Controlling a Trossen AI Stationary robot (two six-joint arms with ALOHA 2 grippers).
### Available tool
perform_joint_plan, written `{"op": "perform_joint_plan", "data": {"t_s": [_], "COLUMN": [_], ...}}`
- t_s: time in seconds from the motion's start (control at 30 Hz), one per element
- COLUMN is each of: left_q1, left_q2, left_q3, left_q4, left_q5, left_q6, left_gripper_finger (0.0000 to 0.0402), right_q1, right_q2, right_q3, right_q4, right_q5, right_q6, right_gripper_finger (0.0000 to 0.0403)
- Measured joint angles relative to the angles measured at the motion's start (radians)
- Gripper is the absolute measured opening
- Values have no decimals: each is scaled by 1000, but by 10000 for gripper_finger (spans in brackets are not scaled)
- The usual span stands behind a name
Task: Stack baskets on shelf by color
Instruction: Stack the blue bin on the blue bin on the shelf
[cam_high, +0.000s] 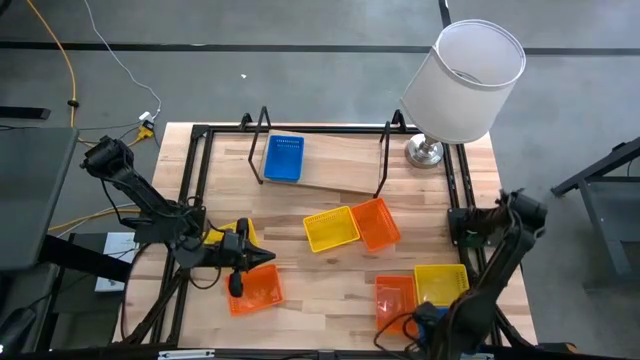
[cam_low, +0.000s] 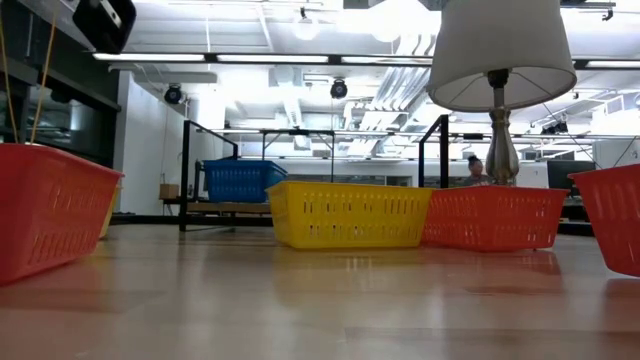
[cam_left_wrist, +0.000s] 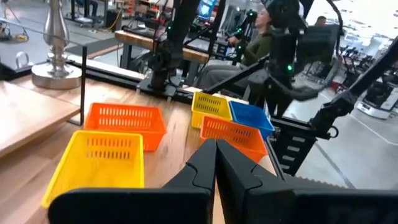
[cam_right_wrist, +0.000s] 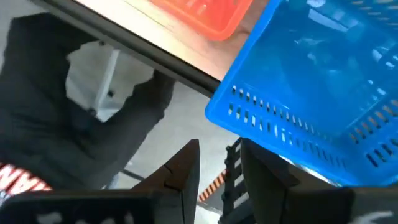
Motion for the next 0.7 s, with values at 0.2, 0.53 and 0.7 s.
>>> {"op": "perform_joint_plan", "data": {"t_s": [0.2, 0.53, 0.7], "left_q1": [0, 0, 0], "left_q2": [0, 0, 0], "left_q3": [0, 0, 0], "left_q4": [43, 42, 41], "left_q5": [0, 1, 1], "left_q6": [54, 65, 66], "left_gripper_finger": [0, 0, 0], "right_q1": [-2, -2, -2], "right_q2": [56, 91, 111], "right_q3": [6, 6, 6], "right_q4": [-7, -98, -80], "right_q5": [103, 78, 103], "right_q6": [27, 150, 145], "right_gripper_finger": [106, 105, 105]}}
